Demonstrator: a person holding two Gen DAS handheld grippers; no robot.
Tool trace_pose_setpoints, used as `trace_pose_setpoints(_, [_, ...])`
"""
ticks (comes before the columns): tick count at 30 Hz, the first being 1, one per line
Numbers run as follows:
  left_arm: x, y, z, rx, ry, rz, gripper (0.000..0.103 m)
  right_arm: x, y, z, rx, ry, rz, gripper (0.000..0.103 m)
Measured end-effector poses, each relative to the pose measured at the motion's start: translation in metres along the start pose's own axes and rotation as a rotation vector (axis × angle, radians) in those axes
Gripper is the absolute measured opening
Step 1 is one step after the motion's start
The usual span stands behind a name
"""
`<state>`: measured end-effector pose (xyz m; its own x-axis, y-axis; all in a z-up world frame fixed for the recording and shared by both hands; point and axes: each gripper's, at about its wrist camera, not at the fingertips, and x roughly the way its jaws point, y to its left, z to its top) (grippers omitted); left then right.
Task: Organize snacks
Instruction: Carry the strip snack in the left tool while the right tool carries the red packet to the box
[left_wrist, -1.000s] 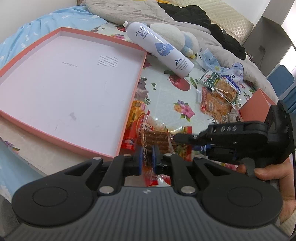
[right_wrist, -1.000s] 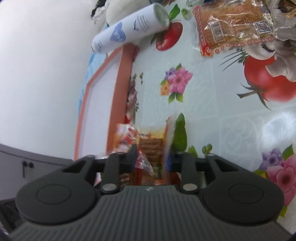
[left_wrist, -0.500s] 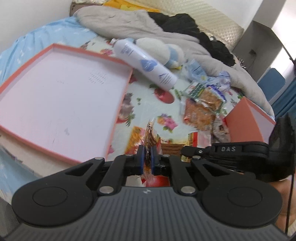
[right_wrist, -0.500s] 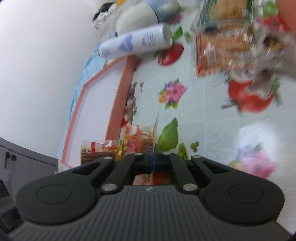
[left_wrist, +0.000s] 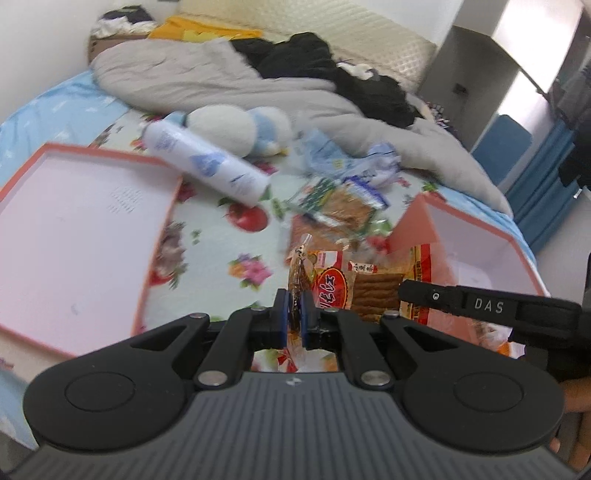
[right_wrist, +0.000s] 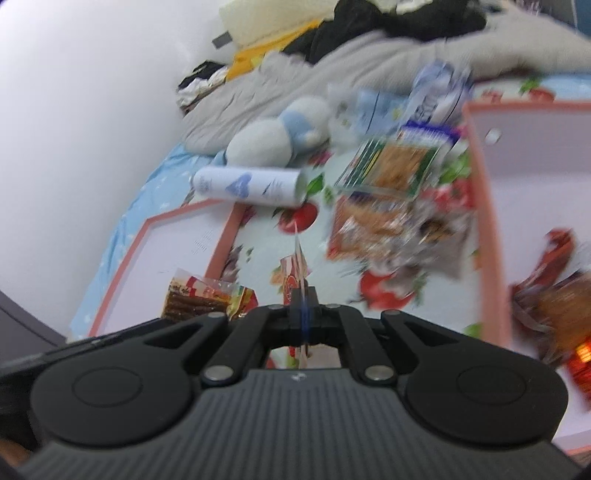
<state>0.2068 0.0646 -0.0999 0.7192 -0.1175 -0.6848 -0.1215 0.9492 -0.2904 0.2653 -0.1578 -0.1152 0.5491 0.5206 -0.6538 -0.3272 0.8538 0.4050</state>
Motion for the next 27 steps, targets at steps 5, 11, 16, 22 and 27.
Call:
trace_pose_setpoints(5, [-0.012, -0.033, 0.024, 0.04, -0.033, -0.036, 0.007, -0.033, -0.002, 0.016, -0.028, -0.072, -0.041, 0.003])
trace_pose_setpoints(11, [-0.03, -0.077, 0.058, 0.097, -0.087, -0.091, 0.007, -0.08, -0.003, 0.043, -0.092, -0.173, -0.103, 0.003])
trace_pose_setpoints(16, [-0.044, -0.117, 0.08, 0.135, -0.126, -0.148, 0.007, -0.119, -0.008, 0.063, -0.141, -0.249, -0.168, 0.003])
trace_pose_setpoints(22, [-0.039, -0.174, 0.087, 0.197, -0.117, -0.219, 0.007, -0.156, -0.032, 0.074, -0.17, -0.308, -0.278, 0.003])
trace_pose_setpoints(27, [-0.007, -0.221, 0.073, 0.251, -0.056, -0.255, 0.007, -0.17, -0.074, 0.069, -0.132, -0.311, -0.36, 0.003])
